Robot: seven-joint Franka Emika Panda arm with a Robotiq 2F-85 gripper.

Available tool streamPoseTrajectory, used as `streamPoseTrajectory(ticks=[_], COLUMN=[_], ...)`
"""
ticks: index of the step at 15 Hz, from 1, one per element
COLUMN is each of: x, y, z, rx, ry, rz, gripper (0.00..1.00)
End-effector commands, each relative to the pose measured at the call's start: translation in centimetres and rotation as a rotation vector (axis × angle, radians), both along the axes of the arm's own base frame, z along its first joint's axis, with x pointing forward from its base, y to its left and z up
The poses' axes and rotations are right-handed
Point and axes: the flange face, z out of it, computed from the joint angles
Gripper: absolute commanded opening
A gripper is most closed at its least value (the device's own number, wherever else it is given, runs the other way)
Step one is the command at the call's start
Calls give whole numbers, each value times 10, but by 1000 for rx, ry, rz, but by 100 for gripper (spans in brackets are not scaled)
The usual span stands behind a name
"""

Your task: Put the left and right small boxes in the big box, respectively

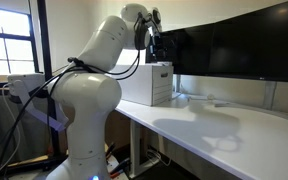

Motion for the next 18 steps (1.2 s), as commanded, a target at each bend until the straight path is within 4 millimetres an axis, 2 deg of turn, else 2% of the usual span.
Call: streamPoseTrajectory(ticks=[1,7,14,15,18], x=[-7,-16,-34,-24,-27], y=[-9,-9,-3,-1,0], z=[23,43,46,40,40], rx=[9,36,34,38,36], ry=[-23,-56,-13,-27,-21], rz=[-5,-31,-91,-51,-67], gripper=[100,100,100,100,100])
